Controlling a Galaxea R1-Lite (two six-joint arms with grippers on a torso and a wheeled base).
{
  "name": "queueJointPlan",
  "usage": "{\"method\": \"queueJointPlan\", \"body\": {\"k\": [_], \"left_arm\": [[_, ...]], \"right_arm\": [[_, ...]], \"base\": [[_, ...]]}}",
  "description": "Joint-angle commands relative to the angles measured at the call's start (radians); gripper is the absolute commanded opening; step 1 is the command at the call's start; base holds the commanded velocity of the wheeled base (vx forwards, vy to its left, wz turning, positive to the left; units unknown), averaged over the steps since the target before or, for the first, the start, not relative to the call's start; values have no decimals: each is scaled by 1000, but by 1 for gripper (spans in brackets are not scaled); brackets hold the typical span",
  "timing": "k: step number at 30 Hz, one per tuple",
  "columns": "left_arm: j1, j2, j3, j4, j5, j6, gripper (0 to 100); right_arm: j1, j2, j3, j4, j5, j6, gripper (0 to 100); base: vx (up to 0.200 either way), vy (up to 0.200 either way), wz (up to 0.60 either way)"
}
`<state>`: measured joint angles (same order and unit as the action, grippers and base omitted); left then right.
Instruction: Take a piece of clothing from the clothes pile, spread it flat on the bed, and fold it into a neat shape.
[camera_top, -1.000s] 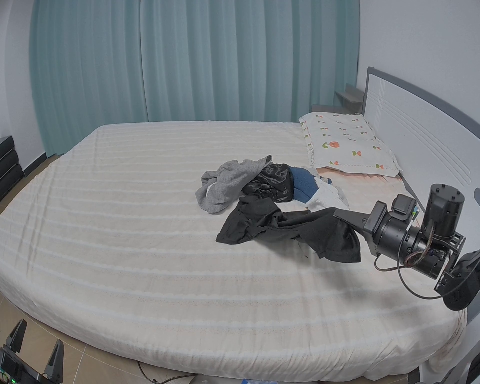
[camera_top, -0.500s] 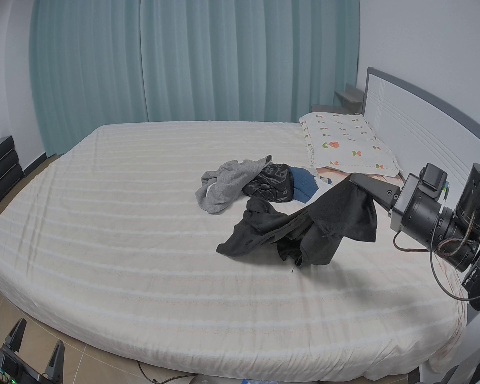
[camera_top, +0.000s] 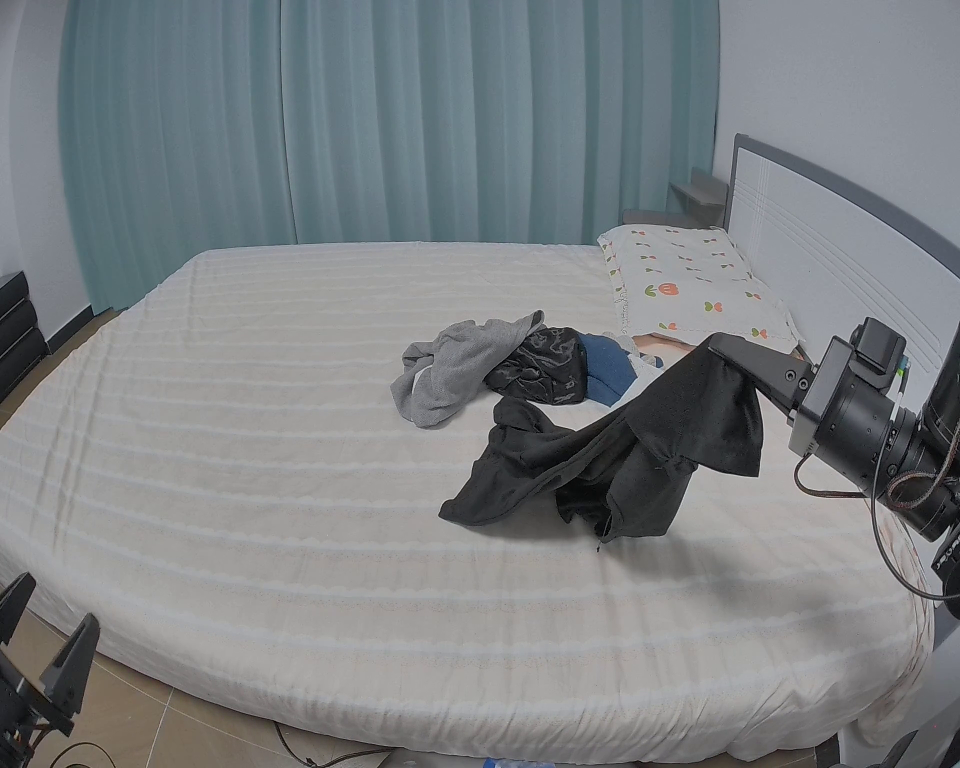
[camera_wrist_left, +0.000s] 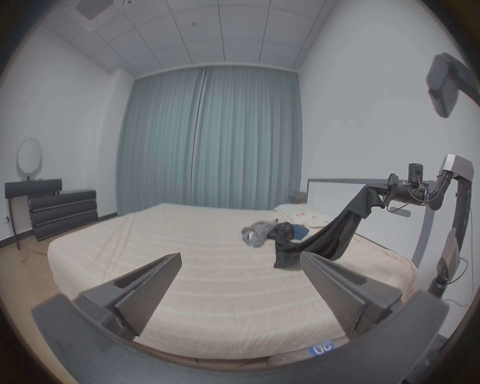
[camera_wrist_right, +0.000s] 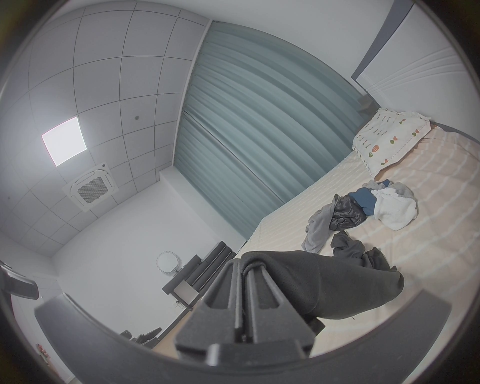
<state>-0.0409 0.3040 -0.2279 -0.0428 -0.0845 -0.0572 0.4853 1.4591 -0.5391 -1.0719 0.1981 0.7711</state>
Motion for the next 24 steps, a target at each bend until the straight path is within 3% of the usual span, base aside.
{"method": "queueJointPlan", "body": {"k": [1, 6, 13, 19, 24], "left_arm": [[12, 403, -7, -106, -29, -35, 100], [-1, 595, 1, -193, -38, -24, 100], [-51, 877, -34, -298, -115, -24, 100], [-79, 1096, -125, -356, -121, -27, 100], [-148, 1307, -186, -454, -118, -23, 100]], "right_arm": [[-8, 7, 15, 0, 1, 5, 0], [-40, 33, 10, 0, 1, 10, 0], [-76, 95, -2, -11, 0, 5, 0], [-80, 90, -2, -11, 0, 4, 0], [-106, 84, 8, -13, 1, 10, 0]], "base": [[0, 0, 0], [0, 0, 0], [0, 0, 0], [0, 0, 0], [0, 0, 0]]}}
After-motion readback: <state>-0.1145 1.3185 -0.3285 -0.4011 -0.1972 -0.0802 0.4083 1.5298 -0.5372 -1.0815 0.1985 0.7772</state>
